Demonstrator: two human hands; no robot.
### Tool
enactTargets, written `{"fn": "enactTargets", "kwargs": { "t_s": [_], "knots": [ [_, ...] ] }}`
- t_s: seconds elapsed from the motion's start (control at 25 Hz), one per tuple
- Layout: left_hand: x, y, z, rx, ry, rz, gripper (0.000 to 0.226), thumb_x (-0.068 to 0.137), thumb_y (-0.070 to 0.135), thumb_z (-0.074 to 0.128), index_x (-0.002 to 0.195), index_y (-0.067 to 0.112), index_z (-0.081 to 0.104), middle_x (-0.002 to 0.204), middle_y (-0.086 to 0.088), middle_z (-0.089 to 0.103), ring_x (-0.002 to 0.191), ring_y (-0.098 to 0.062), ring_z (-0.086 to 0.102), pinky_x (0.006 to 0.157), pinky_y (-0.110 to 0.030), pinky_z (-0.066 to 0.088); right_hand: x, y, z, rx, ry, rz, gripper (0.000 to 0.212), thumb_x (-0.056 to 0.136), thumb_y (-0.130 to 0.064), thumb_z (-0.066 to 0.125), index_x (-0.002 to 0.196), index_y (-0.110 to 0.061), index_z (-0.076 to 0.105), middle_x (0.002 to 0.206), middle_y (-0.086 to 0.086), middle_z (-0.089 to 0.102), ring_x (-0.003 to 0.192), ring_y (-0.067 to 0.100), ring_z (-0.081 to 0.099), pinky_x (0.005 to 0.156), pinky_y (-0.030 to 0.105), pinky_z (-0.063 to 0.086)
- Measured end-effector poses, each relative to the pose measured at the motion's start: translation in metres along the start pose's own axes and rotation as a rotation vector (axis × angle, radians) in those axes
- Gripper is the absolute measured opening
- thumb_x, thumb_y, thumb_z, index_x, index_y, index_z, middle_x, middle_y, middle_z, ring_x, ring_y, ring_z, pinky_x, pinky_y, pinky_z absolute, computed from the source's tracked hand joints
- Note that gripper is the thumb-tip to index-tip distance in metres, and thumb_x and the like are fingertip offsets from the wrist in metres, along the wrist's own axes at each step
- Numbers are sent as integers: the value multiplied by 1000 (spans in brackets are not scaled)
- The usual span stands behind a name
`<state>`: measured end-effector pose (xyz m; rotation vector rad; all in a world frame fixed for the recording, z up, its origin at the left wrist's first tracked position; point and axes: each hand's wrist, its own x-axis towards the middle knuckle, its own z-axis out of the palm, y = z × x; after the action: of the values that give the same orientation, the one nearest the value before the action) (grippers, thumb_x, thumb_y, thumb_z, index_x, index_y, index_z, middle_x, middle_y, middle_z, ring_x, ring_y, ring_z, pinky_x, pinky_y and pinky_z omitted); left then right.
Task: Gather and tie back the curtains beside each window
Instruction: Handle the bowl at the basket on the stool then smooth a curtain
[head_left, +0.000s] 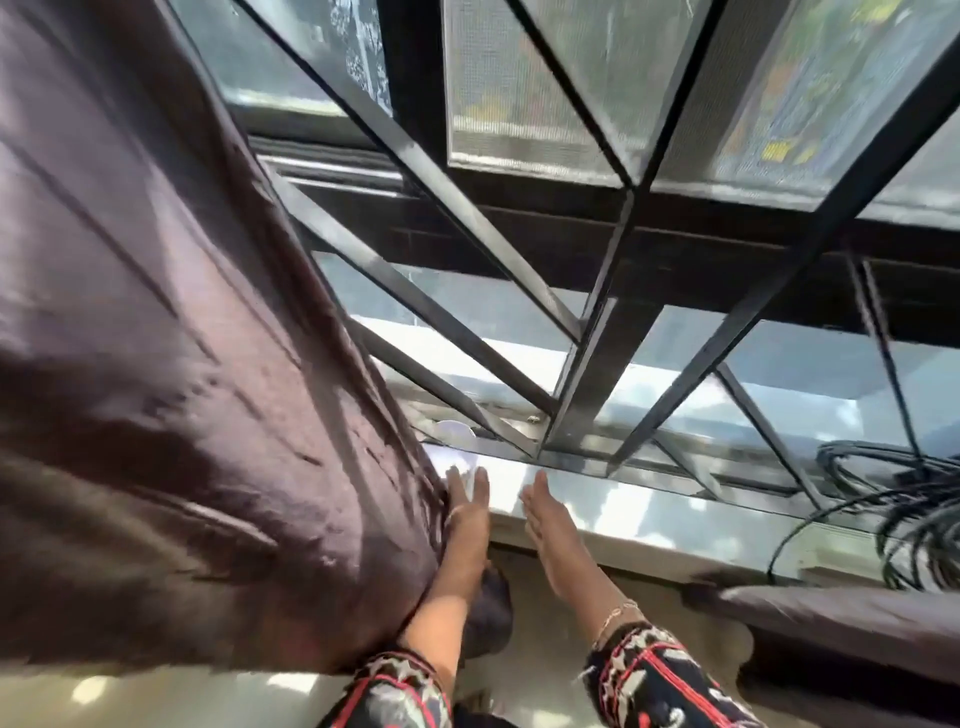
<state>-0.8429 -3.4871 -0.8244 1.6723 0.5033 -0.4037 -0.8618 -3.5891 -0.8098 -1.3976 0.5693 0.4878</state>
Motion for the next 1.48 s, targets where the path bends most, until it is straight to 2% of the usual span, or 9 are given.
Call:
{"fn": "enactTargets", "kwargs": {
  "t_s": [0.24,0.4,0.68,0.84,1.0,1.12,1.24,1.32,1.48],
  "knots": [
    [97,-52,-2,-262,229,8,60,96,46,29,142,6,26,150,-20,26,136,-31,30,115,-48,18,95,49,12,63,-44,-48,86,81,-66,23,146,-10,21,153,6,23,140,19,23,115,35,15],
    [151,-65,-17,-296,406,-1,54,100,36,26,134,-4,37,142,-22,39,132,-31,36,114,-41,23,141,62,29,240,-42,-78,73,92,-56,22,147,-10,15,155,5,15,142,16,17,115,32,14],
    [184,-66,-27,-324,302,-47,67,96,53,18,140,6,37,146,-15,38,134,-30,36,113,-41,27,173,56,43,338,-97,-104,76,91,-57,19,148,-8,8,156,7,8,143,18,13,116,30,14],
    [152,-74,-23,-403,301,-22,70,96,50,22,131,-7,44,135,-27,46,122,-31,48,104,-37,38,146,65,34,298,-98,-103,74,89,-60,21,145,-11,24,151,1,26,137,14,27,112,29,20],
    [97,-90,-24,-329,250,-98,66,97,51,19,139,3,36,145,-14,38,134,-27,36,114,-42,26,92,74,25,301,-108,-35,71,84,-64,25,139,-20,32,129,-10,41,118,5,39,102,22,26],
    [54,-87,-28,-295,198,-208,66,95,54,23,140,7,35,146,-13,37,135,-29,36,112,-45,29,44,69,15,267,-98,-25,61,76,-67,29,115,-25,52,128,-7,47,116,7,45,100,23,31],
    [-5,-64,-22,-374,285,-213,62,93,52,36,129,4,48,139,-21,44,125,-39,43,109,-52,31,-7,53,6,282,-52,-6,69,73,-63,32,123,-19,50,126,-3,49,127,15,41,102,26,30],
    [-47,-38,-23,-379,270,-177,47,93,49,36,120,13,51,132,-6,49,122,-25,45,107,-42,32,-43,35,1,279,-28,-5,77,74,-63,32,132,-13,44,132,-1,47,133,18,37,105,29,28],
    [-121,6,-29,-421,327,-269,46,97,36,41,130,4,48,137,-12,48,127,-27,43,110,-41,30,-115,2,-4,227,-23,-40,70,73,-62,35,123,-15,51,130,1,52,121,14,47,100,27,34]
  ]
}}
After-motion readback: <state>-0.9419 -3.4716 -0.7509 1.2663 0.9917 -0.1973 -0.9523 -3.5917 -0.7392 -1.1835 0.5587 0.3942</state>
